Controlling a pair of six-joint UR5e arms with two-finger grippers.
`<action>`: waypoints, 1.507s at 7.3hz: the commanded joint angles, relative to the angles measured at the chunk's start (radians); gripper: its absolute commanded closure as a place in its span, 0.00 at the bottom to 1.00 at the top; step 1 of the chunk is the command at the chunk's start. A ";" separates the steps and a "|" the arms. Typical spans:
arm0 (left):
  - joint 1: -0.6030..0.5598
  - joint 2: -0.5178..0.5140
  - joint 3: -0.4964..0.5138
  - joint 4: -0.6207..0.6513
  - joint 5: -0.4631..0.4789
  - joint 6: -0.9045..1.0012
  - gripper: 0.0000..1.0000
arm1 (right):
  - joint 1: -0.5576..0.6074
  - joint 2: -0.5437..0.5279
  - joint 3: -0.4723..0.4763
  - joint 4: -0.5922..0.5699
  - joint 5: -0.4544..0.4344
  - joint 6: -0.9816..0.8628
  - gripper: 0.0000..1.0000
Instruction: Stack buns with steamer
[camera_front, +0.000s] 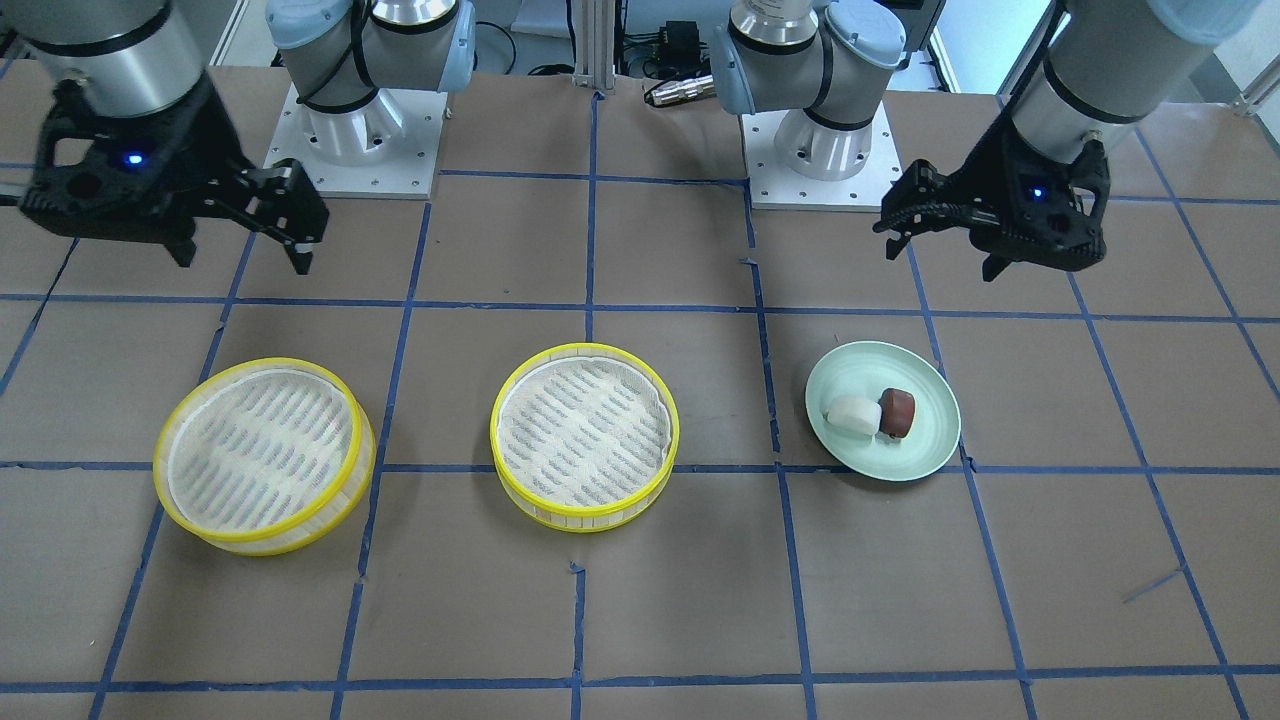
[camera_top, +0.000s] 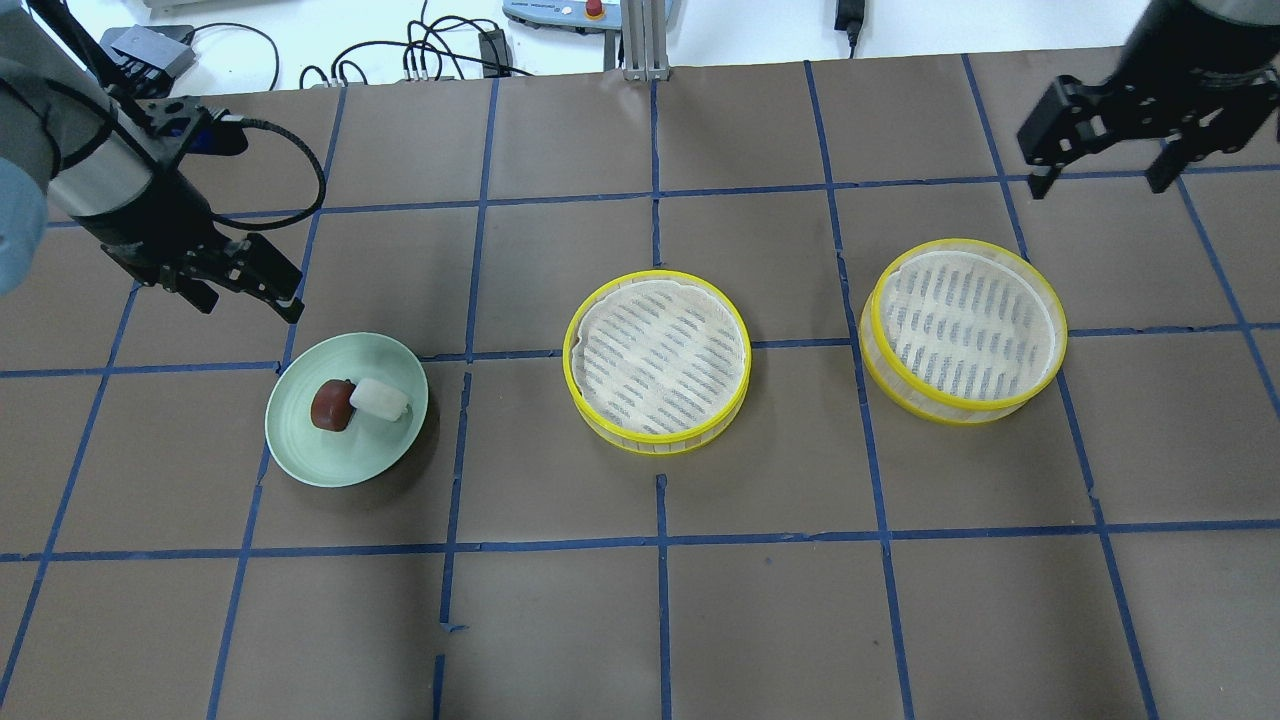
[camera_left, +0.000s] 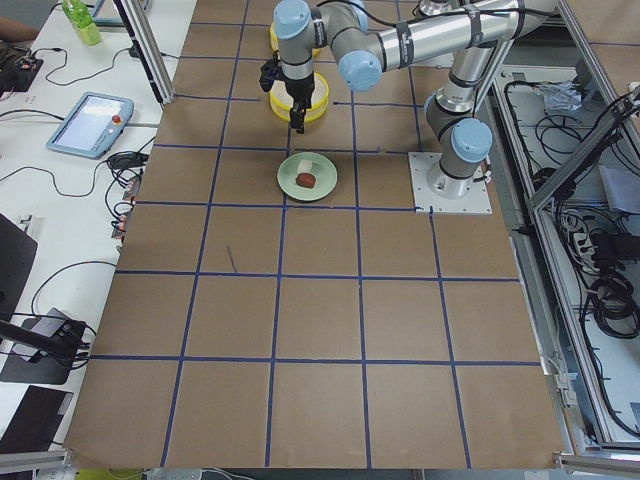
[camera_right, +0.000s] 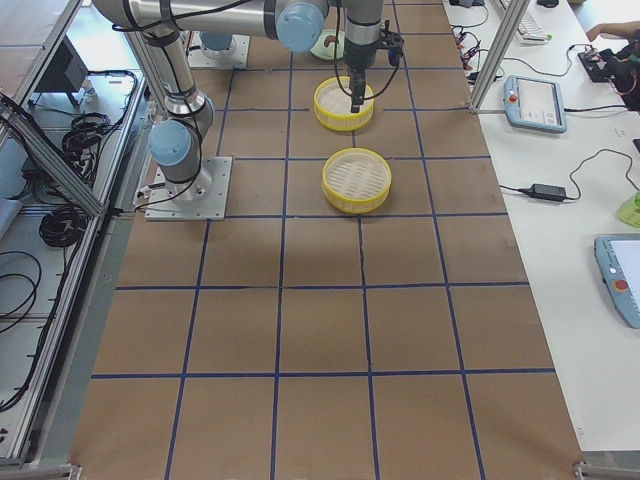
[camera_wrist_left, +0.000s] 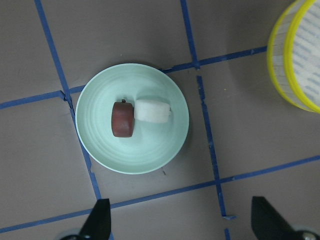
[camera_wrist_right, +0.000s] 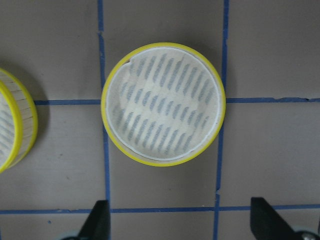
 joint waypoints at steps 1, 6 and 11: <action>0.007 -0.169 -0.054 0.180 -0.006 -0.010 0.00 | -0.201 -0.003 0.082 -0.015 0.008 -0.229 0.00; -0.059 -0.223 -0.145 0.226 -0.035 -0.117 0.00 | -0.208 0.217 0.402 -0.597 0.027 -0.222 0.00; -0.071 -0.251 -0.178 0.280 -0.034 -0.117 0.62 | -0.208 0.293 0.466 -0.730 0.142 -0.220 0.17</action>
